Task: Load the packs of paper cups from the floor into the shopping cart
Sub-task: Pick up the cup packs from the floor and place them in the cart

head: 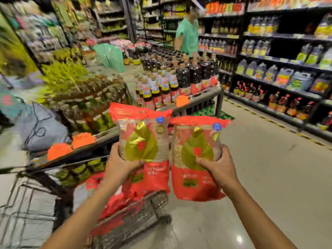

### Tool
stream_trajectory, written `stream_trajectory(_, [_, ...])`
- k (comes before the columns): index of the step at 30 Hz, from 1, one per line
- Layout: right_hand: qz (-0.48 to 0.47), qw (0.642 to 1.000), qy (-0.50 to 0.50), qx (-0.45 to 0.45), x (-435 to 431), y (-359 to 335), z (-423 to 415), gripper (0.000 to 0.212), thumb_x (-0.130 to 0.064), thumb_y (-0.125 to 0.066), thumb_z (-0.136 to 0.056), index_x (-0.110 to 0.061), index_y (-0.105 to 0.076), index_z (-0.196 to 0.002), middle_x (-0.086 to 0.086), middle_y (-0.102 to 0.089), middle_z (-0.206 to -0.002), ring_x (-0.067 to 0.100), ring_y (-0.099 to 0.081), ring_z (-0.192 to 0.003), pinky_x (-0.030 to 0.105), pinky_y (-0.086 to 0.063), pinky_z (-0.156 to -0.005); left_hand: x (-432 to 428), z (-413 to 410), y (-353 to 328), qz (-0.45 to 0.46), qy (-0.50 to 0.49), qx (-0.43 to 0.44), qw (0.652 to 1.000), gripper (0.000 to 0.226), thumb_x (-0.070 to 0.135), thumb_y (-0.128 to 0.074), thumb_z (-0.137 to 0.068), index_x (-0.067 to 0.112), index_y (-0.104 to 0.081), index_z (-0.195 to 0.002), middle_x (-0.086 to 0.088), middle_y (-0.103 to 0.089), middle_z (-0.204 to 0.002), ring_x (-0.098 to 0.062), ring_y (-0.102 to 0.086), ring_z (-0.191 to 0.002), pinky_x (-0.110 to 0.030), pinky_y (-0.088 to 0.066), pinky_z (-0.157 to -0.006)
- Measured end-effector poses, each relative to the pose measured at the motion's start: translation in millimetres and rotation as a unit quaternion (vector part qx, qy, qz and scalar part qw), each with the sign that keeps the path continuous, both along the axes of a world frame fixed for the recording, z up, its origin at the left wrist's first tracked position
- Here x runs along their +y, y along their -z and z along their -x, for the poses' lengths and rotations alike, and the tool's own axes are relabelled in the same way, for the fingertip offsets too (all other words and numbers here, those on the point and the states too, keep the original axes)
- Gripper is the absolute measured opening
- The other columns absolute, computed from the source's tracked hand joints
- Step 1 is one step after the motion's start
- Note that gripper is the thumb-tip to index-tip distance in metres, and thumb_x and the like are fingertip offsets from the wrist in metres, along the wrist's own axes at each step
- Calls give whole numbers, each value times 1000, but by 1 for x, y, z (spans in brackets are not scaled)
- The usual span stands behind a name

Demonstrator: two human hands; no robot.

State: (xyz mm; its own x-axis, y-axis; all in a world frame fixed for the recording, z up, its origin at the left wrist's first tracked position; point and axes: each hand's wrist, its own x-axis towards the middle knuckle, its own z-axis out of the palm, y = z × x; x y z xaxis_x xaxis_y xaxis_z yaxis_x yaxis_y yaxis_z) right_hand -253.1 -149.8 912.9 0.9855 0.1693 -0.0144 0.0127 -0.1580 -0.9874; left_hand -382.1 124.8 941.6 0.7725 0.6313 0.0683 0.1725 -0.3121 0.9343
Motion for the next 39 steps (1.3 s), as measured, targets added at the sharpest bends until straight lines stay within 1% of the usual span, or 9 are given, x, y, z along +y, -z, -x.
stream_trajectory(5, [16, 996, -85, -38, 144, -7, 26, 73, -44, -87, -48, -37, -50, -111, 1, -68, -115, 19, -67, -103, 45, -56, -91, 111, 75, -1, 13, -98, -32, 995, 71, 10, -96, -60, 22, -52, -114, 3, -66, -102, -12, -66, -89, -31, -51, -71])
stream_trajectory(11, [21, 987, -156, -28, 300, 4, 49, 79, -44, -88, -49, -25, -54, -117, 1, -68, -113, 17, -68, -101, 43, -59, -85, 243, 132, 16, 44, -166, -17, 985, 85, 42, -92, -39, 27, -53, -113, 0, -69, -111, -21, -70, -99, -46, -59, -84])
stream_trajectory(15, [38, 985, -170, -12, 386, 19, 51, 61, -11, -92, -65, -18, -50, -108, 0, -65, -97, 10, -63, -82, 15, -52, -65, 315, 143, 32, 60, -192, -13, 979, 77, 16, -96, -59, 20, -51, -122, 2, -67, -109, -18, -69, -99, -41, -59, -84])
stream_trajectory(17, [42, 984, -171, -11, 407, 27, 47, 62, -9, -93, -63, -17, -50, -108, 0, -64, -96, 8, -61, -80, 13, -49, -63, 337, 144, 43, 68, -198, -8, 978, 70, 7, -91, -67, 18, -50, -122, 6, -66, -106, -11, -67, -94, -35, -58, -81])
stream_trajectory(23, [96, 979, -175, 25, 441, 69, 1, 47, -6, -89, -71, -18, -53, -99, -11, -61, -88, 1, -62, -76, 5, -44, -56, 388, 115, 95, 108, -193, 48, 974, 79, 19, -94, -59, 17, -50, -125, -2, -65, -113, -16, -67, -97, -36, -55, -77])
stream_trajectory(28, [116, 975, -171, 86, 452, 110, -54, 66, -19, -92, -62, -13, -53, -114, 6, -69, -105, 23, -68, -97, 38, -58, -81, 399, 89, 141, 171, -218, 93, 956, 71, 10, -92, -67, 18, -49, -123, 5, -65, -104, -13, -67, -91, -32, -53, -71])
stream_trajectory(32, [155, 955, -195, 158, 463, 156, -63, 67, -19, -93, -58, -13, -54, -112, 0, -69, -99, 16, -68, -88, 25, -57, -72, 413, 92, 188, 229, -246, 154, 929, 85, 19, -95, -52, 14, -50, -124, -4, -68, -110, -24, -69, -97, -41, -58, -79])
stream_trajectory(34, [179, 936, -231, 198, 467, 195, -56, 76, -26, -94, -52, -14, -55, -116, 4, -71, -107, 20, -70, -94, 33, -60, -78, 419, 98, 216, 254, -257, 192, 912, 76, 11, -94, -58, 11, -51, -120, -8, -68, -108, -28, -69, -94, -39, -57, -74])
stream_trajectory(39, [232, 883, -299, 277, 488, 275, -30, 45, -2, -86, -74, -22, -54, -98, -4, -64, -93, -1, -65, -79, 10, -48, -56, 431, 117, 285, 280, -283, 297, 868, 72, 9, -94, -61, 3, -54, -120, -15, -71, -103, -24, -71, -79, -32, -54, -61])
